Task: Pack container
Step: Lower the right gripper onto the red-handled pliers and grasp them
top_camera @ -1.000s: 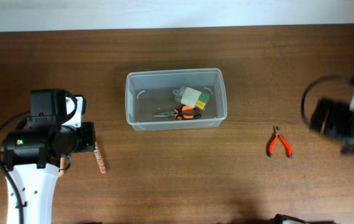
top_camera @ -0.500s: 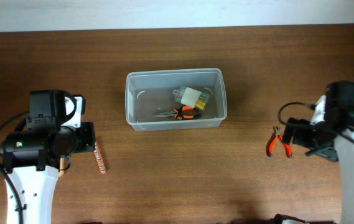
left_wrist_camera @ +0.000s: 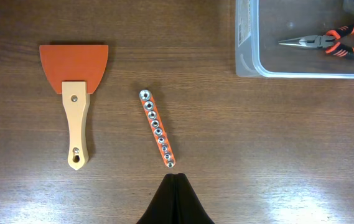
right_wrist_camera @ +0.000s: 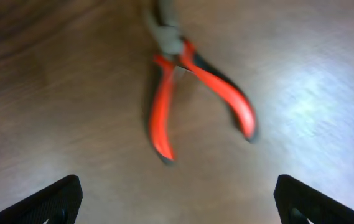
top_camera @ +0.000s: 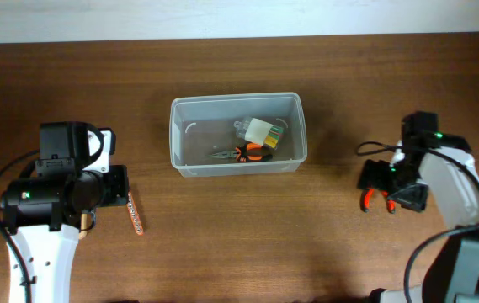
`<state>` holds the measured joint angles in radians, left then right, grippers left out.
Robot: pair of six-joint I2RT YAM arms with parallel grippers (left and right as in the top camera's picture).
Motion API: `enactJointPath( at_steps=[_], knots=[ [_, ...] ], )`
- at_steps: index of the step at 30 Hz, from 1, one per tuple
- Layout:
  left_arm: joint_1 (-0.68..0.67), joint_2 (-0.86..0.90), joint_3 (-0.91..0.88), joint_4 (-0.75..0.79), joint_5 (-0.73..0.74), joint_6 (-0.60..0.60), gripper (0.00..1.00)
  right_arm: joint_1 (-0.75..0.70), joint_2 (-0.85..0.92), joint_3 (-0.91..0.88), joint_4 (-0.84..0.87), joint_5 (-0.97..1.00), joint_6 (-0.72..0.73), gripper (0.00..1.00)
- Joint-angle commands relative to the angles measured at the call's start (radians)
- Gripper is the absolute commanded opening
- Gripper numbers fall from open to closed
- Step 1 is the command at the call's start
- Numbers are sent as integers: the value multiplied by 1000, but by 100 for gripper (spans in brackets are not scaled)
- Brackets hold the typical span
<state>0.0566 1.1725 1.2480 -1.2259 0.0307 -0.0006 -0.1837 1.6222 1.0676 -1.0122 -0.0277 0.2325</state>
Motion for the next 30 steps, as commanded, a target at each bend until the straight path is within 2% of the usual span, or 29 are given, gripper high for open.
enactJointPath(
  at_steps=[1, 15, 30],
  knots=[
    [5, -14, 2, 2, 8, -6, 2, 50, 40, -5, 28, -3, 13, 99],
    [5, -14, 2, -2, 8, -6, 2, 60, 157, -6, 95, -10, 36, 99],
    [5, -14, 2, -2, 8, -6, 2, 60, 165, -6, 113, -23, 34, 99]
  ],
)
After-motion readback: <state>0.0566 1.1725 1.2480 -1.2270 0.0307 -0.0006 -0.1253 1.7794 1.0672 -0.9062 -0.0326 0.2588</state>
